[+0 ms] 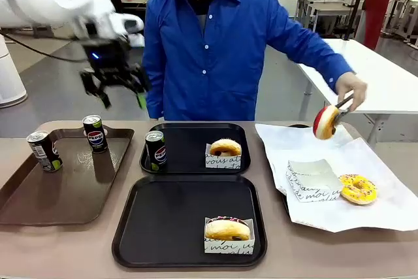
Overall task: Set up donuts and drinks on trays.
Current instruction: Pick up one Pepsi coke from the Handle tray and place it on the Flat Tray without a Pepsi coke.
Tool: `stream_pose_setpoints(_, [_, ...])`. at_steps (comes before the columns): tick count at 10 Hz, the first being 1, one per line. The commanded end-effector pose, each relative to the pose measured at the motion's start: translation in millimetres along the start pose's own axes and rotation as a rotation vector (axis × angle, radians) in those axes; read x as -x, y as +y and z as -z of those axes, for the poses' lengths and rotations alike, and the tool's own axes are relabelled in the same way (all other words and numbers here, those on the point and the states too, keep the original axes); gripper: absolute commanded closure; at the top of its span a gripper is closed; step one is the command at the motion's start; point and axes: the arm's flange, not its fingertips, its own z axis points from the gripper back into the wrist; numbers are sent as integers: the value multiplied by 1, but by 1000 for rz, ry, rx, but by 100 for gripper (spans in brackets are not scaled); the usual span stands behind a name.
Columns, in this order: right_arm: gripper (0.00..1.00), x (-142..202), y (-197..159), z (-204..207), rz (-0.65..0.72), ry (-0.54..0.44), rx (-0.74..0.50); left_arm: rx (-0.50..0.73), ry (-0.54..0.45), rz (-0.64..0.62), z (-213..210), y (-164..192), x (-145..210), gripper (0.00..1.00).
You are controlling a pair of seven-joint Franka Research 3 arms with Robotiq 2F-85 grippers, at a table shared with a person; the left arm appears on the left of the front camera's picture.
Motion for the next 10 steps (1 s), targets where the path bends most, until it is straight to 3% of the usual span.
stream_pose_setpoints(1, [0,2,-1,2,-1,3,0,-14,-39,-72,-46,57,-14,0])
stream_pose_setpoints(3, [0,2,-1,2,-1,3,0,35,-56,-98,-68,125,-9,0])
stream_pose_setpoints(5, [0,2,-1,2,-1,3,0,33,-46,-67,-54,172,-14,0])
stream_pose_setpoints(8, [0,2,-1,2,-1,3,0,-22,15,-12,-24,225,-13,0])
stream_pose_setpoints(10, [0,2,-1,2,-1,3,0,-62,43,19,-6,240,2,0])
